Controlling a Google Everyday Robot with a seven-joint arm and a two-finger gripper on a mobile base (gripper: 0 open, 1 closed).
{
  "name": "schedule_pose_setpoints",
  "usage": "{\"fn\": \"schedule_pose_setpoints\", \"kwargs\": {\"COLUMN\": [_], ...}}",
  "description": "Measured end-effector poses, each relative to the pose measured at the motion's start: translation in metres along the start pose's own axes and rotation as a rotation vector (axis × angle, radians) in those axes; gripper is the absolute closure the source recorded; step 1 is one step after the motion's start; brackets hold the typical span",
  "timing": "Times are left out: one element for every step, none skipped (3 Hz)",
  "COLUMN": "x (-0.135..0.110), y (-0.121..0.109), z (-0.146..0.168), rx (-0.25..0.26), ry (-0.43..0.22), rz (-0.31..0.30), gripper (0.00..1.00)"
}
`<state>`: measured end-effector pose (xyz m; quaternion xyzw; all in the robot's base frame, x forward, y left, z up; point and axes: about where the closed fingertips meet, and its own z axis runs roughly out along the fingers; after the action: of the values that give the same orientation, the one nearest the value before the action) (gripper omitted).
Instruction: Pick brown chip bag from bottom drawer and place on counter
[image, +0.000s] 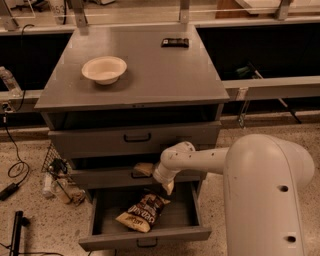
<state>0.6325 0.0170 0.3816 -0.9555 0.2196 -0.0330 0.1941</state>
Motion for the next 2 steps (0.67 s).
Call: {"fn": "schedule_pose_setpoints", "kwargs": {"x": [0.0,0.0], "y": [0.0,0.0], "z": [0.0,0.0], "rx": [0.0,0.0], "ry": [0.0,0.0], "rz": [0.0,0.0], "gripper": [0.45,0.34]}}
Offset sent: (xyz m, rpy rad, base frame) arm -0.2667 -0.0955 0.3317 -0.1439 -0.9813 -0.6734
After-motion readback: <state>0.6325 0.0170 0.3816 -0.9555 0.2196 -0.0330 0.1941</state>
